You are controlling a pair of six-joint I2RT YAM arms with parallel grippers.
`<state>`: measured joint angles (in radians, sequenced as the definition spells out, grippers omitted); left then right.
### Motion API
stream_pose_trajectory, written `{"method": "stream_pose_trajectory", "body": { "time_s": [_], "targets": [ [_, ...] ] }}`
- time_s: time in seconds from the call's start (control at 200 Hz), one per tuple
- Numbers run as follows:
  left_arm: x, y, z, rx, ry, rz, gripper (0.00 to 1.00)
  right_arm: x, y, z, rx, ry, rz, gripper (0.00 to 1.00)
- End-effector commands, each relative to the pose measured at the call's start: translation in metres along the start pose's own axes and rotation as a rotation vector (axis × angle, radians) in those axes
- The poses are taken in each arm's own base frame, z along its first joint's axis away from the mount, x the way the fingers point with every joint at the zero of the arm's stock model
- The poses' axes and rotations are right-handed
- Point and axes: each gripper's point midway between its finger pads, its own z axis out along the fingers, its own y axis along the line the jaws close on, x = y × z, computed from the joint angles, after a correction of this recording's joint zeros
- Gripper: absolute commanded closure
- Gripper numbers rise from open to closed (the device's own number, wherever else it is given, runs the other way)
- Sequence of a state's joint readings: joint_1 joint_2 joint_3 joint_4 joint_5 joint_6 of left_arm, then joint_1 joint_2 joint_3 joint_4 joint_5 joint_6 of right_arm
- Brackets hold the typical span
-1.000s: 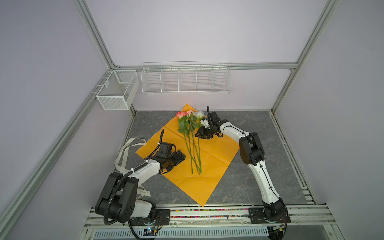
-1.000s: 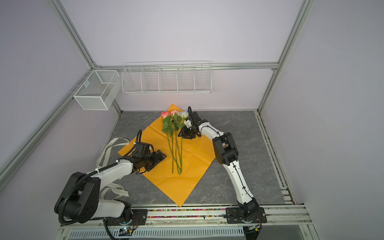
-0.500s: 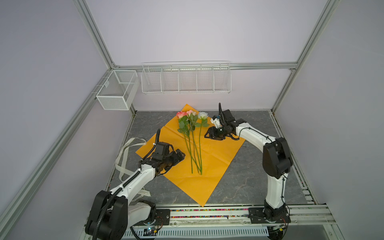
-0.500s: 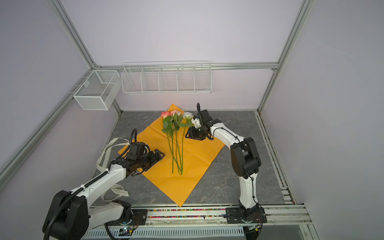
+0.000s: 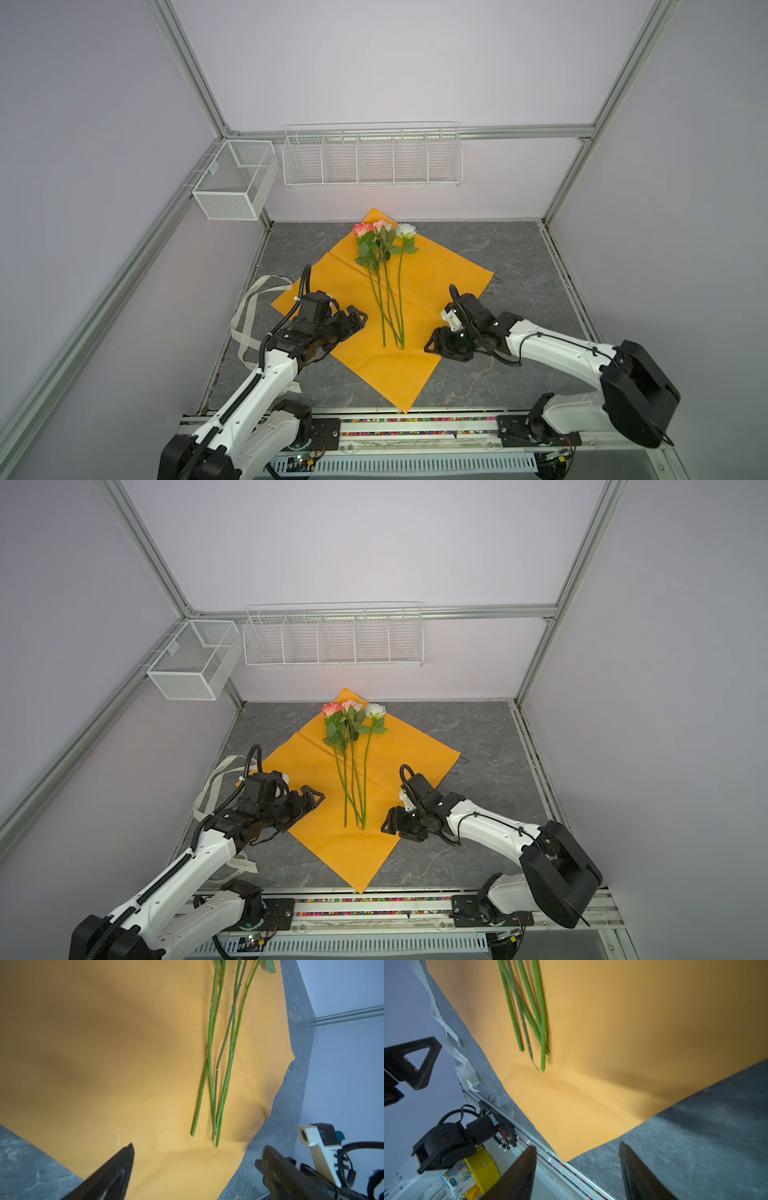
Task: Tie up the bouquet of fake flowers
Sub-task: 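Move the right gripper to the sheet corner nearest the robot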
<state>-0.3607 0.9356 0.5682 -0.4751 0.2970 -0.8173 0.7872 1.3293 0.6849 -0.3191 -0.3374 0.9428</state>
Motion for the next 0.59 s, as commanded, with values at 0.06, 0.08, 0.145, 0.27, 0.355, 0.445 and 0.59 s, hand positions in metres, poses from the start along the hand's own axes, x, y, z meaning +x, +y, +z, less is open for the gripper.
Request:
{"method": "stream_pose_trajectory", "body": {
  "time_s": [0.06,0.08,0.145,0.27,0.355,0.445,0.59],
  "targets": [
    [0.012,0.006,-0.005,-0.009,0.031,0.0,0.03,0.006,0.005,0.011,-0.071,-0.083,0.143,0.29],
    [0.013,0.006,-0.005,-0.01,0.033,0.0,0.03,0.008,0.005,0.013,-0.078,-0.079,0.151,0.29],
    [0.015,0.007,-0.007,-0.011,0.038,0.006,0.03,0.014,0.007,0.019,-0.097,-0.078,0.159,0.29],
    [0.017,0.007,-0.011,-0.009,0.038,0.012,0.02,0.023,0.002,0.026,-0.073,-0.09,0.176,0.29],
    [0.02,0.009,-0.012,-0.005,0.038,0.014,0.02,0.027,0.0,0.033,-0.086,-0.074,0.2,0.29],
    [0.022,0.011,-0.011,-0.008,0.047,0.009,0.02,0.028,-0.004,0.04,-0.092,-0.072,0.238,0.29],
    [0.021,0.01,-0.013,-0.013,0.044,0.011,0.02,0.027,-0.009,0.046,-0.08,-0.076,0.255,0.29]
  ]
}}
